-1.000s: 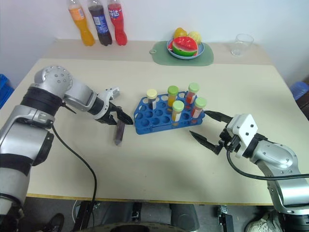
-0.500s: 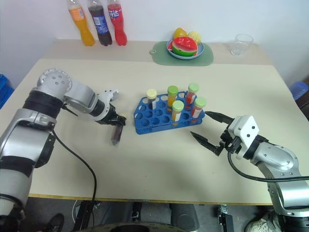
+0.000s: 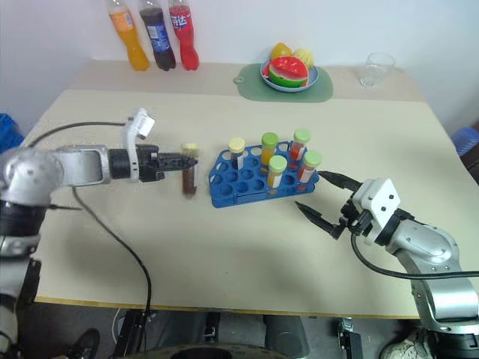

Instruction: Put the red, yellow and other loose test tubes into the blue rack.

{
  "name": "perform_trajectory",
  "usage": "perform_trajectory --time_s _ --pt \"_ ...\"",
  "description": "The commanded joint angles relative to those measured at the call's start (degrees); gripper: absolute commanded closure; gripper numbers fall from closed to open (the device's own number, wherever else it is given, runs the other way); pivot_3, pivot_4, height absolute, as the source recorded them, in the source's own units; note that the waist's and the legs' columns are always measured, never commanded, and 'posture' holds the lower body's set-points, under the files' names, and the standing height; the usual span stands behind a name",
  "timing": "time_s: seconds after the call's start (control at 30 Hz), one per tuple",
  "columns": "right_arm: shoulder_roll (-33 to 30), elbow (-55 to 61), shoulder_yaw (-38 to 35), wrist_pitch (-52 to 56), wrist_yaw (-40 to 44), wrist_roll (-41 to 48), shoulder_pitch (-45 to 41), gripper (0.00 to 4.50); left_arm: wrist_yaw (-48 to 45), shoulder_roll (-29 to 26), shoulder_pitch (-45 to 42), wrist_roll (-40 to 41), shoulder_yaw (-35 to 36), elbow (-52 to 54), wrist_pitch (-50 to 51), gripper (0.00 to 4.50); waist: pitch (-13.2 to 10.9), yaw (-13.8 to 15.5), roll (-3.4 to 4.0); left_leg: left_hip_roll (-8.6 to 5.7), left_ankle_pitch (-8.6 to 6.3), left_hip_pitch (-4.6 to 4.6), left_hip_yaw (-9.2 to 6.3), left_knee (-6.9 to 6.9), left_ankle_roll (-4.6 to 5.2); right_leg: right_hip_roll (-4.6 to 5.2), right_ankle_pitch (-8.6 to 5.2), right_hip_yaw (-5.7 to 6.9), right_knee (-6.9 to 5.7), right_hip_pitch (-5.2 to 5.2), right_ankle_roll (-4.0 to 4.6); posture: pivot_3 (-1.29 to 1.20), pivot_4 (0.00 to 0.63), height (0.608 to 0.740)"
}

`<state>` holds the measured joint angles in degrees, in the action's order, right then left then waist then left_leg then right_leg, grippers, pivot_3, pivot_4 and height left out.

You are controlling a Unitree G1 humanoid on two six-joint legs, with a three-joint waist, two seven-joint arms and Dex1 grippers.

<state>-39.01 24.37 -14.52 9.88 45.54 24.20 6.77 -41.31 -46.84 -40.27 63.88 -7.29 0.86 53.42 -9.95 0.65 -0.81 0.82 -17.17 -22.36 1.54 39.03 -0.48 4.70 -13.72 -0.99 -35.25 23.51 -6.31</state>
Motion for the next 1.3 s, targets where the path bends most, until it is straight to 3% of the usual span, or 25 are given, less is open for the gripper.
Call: perform_trajectory --time_s 0.03,0.17,0.47,0.73,1.13,1.3 --pt "2.0 0.3 -1.2 -2.8 -1.5 -0.9 1.7 0.30 -12.7 5.3 -1.9 -5.3 3.1 -3.4 -10.9 3.72 0.0 0.4 0.01 0.00 -0.01 0.00 -0.01 0.04 0.03 0.00 0.00 0.00 0.00 -0.03 0.00 0.00 0.150 0.740" --pt "4.8 -0.1 -2.0 -5.2 -4.1 -2.8 4.6 0.30 -23.7 14.3 -2.8 -14.6 2.9 -8.8 -28.2 3.72 0.0 0.2 -0.02 -0.06 -0.04 -0.04 -0.04 0.09 0.10 0.01 0.00 -0.01 0.08 -0.09 -0.01 0.00 0.150 0.740" --pt "9.2 1.9 -1.7 -6.9 -10.7 -7.2 8.7 0.30 -36.8 25.7 -10.0 -29.2 0.0 -26.7 -43.9 3.72 0.0 0.0 -0.01 -0.03 -0.09 -0.02 -0.06 0.10 0.22 -0.07 0.01 -0.04 0.02 -0.07 -0.05 0.00 0.150 0.740" --pt "10.9 4.6 -2.1 -7.3 -13.7 -8.9 11.9 0.30 -43.4 28.8 -10.1 -38.8 -1.3 -36.0 -55.1 3.72 0.0 -0.1 -0.01 -0.02 -0.14 -0.03 -0.08 0.10 0.30 -0.07 0.02 -0.04 0.01 -0.04 -0.07 0.00 0.150 0.740" --pt "10.5 7.0 -1.0 -4.6 -15.0 -9.2 11.5 0.30 -39.7 32.5 -10.1 -46.6 -0.2 -44.1 -67.1 3.72 0.0 0.1 -0.01 -0.02 -0.14 0.00 -0.11 0.11 0.31 -0.06 0.02 -0.03 0.01 -0.08 -0.07 0.00 0.150 0.740" --pt "8.7 10.7 -2.1 -3.5 -11.6 -7.9 17.4 0.30 -39.5 33.2 -9.5 -46.9 -0.1 -44.2 -67.7 3.72 0.0 0.2 -0.01 -0.02 -0.15 -0.01 -0.14 0.11 0.32 -0.06 0.02 0.00 0.02 -0.10 -0.08 0.00 0.150 0.740"
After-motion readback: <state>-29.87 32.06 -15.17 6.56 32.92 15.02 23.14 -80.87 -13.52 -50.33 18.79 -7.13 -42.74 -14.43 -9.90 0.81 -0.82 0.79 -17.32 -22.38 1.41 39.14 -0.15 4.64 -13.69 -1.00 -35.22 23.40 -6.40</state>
